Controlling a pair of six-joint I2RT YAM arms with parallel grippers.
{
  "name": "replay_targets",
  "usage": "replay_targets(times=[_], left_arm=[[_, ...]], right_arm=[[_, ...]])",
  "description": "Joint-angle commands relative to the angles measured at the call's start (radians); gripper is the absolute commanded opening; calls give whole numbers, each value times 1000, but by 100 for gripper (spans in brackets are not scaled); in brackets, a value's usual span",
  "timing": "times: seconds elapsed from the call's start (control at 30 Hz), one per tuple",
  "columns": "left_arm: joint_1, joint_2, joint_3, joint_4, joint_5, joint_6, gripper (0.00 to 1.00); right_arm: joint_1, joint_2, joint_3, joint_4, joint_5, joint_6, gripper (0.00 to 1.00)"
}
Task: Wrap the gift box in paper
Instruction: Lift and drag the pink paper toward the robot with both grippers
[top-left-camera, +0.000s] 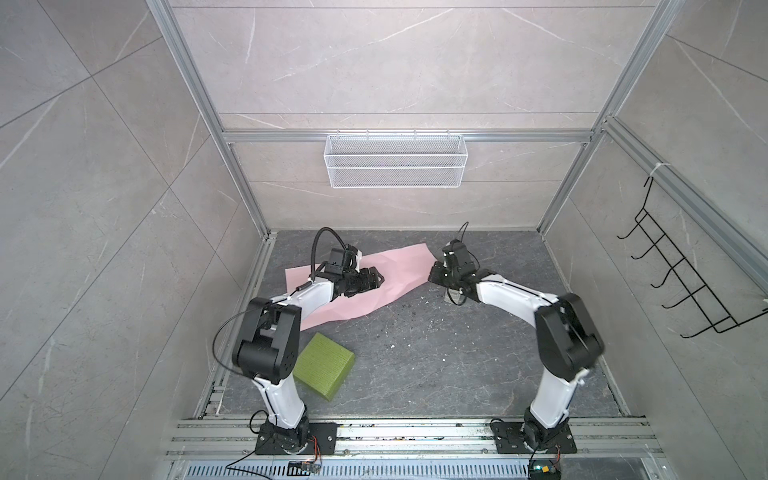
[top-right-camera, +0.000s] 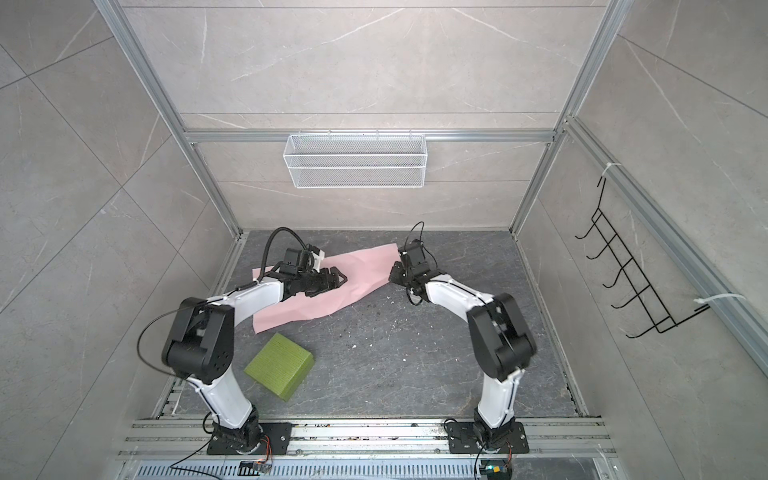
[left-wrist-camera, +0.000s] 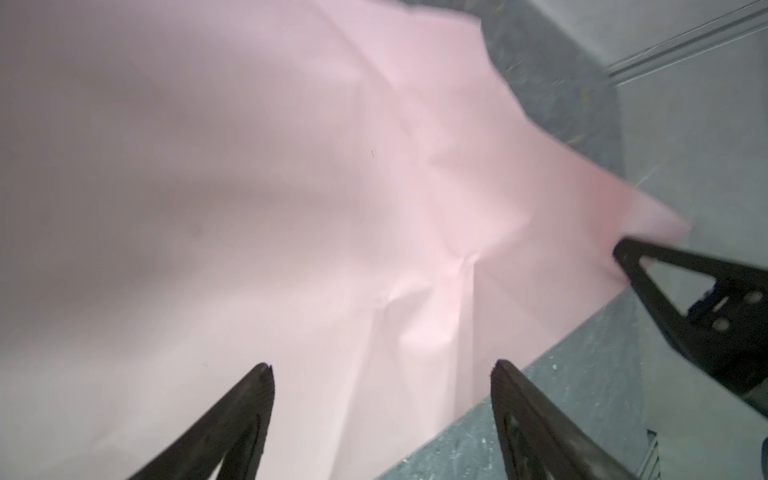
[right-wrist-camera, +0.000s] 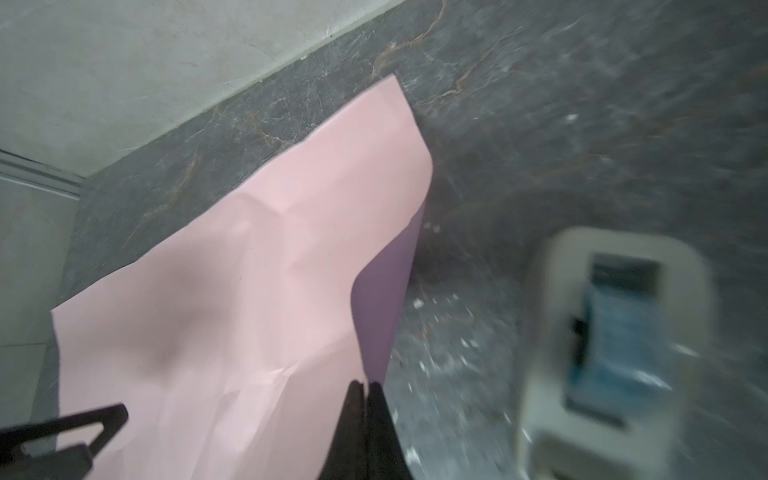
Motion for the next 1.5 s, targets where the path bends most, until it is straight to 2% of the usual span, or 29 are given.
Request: replay_targets(times=[0.0,0.2,0.33,0.5,0.77,0.9,1.03,1.17,1.3,1.4,1.47], left_arm=[[-2,-134,-66,38,61,-62,84],[-3,-261,-182,2,69,-85,84],[-6,-310,-218,-40,65,-82,84],[-48,-328,-260,-57,62,-91,83],[-181,-168,-193,-34,16,-101,83],[-232,-27,-127,-3,-27,-96,83],[-268,72,-92,-2,-35,-96,80],[-316,63,-156,-2,-52,-88,79],[-369,21,-239,-10,-55,-99,77],[-414,-16,-285,-21,-66,-112,76],[-442,-36,-302,-33,-68,-123,76]], right_arm=[[-6,-198,-139,-223,65,-74,0],[-46,-525,-351,-491,126,-47,0],[-124,-647,-420,-597,101,-27,0],[-198,-727,-456,-677,104,-36,0],[-265,-738,-508,-684,48,3,0],[-278,-780,-545,-692,21,70,0],[-296,-825,-543,-721,91,102,0],[-299,-846,-489,-738,171,85,13],[-298,-825,-389,-773,236,45,34],[-296,-833,-346,-755,227,3,45],[-293,-838,-338,-707,173,-31,50]])
